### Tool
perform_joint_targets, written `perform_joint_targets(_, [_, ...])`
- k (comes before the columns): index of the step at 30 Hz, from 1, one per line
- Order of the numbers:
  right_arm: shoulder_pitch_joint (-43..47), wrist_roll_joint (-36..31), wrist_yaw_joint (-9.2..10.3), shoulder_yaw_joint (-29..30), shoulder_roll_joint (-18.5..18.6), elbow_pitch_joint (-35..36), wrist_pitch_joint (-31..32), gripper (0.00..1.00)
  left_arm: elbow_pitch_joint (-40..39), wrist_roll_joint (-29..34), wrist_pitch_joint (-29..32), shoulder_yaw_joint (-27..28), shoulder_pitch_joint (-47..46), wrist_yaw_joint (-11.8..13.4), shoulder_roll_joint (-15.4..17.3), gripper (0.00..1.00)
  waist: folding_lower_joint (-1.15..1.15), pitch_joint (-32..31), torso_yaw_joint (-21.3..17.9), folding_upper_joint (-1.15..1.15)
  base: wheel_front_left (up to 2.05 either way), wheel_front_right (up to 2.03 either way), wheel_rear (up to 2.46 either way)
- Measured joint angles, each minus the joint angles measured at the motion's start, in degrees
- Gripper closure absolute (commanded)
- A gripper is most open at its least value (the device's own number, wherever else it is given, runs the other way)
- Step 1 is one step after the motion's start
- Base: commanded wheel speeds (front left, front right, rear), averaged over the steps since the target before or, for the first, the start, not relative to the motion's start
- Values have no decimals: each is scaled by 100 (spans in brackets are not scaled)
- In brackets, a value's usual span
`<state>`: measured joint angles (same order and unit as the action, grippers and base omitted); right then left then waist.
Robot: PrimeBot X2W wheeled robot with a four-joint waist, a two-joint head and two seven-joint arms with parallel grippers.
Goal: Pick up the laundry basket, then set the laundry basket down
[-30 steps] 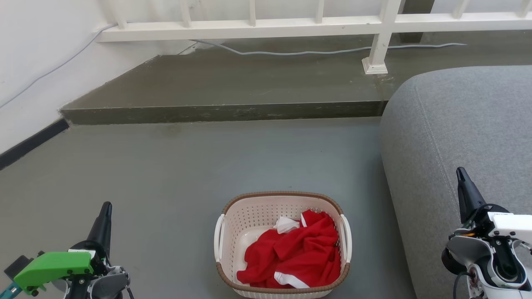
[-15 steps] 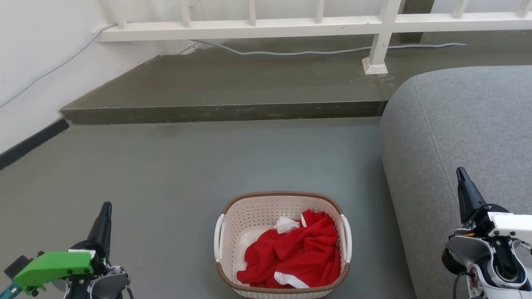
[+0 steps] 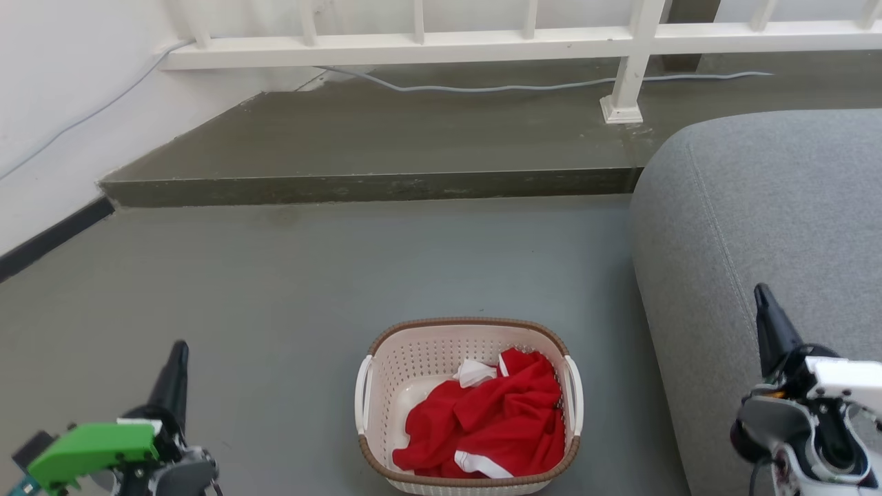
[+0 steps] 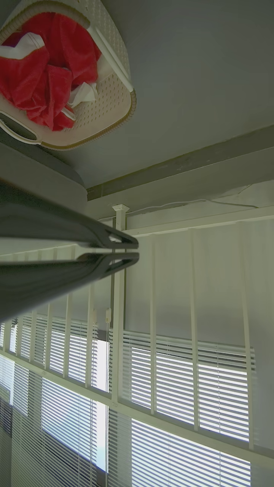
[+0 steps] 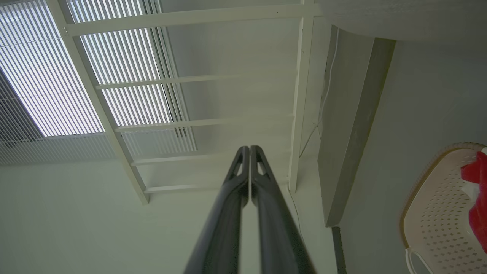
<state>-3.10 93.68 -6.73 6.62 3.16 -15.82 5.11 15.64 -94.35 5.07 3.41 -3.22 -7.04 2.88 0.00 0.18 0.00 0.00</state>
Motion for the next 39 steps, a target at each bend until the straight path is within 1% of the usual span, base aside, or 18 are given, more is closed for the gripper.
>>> perform_joint_targets(6, [323, 4, 26, -15, -168, -349, -3, 0, 353, -19, -7, -23, 273, 7, -152, 0, 0, 0, 0, 0, 0, 0, 0])
perform_joint_targets(11, [368, -1, 25, -88, -166, -355, -82, 0, 364, 3, -80, -82, 326, 7, -170, 0, 0, -1, 0, 0, 0, 0, 0])
perform_joint_targets(20, [368, -353, 27, -253, -165, -323, -264, 0, 219, 438, -270, -205, 326, 8, -170, 0, 0, -3, -2, 0, 0, 0, 0])
perform_joint_targets(24, [366, -694, 80, -254, -164, -252, -336, 0, 160, 721, -345, -252, 326, 51, -169, 0, 0, -2, -5, 0, 0, 0, 0])
perform_joint_targets(28, [360, -1126, 88, -259, -163, -126, -413, 0, 15, 1076, -421, -243, 326, 89, -168, 0, 0, 1, -8, 0, 0, 0, 0])
perform_joint_targets(29, [360, -1236, 126, -267, -160, -94, -425, 0, -8, 1151, -423, -240, 326, 108, -167, 0, 0, 2, -9, 0, 0, 0, 0])
perform_joint_targets(39, [359, -2242, 267, -508, -155, 197, -612, 0, -390, 2398, -622, -343, 325, 237, -143, 0, 0, 21, -8, 0, 0, 0, 0])
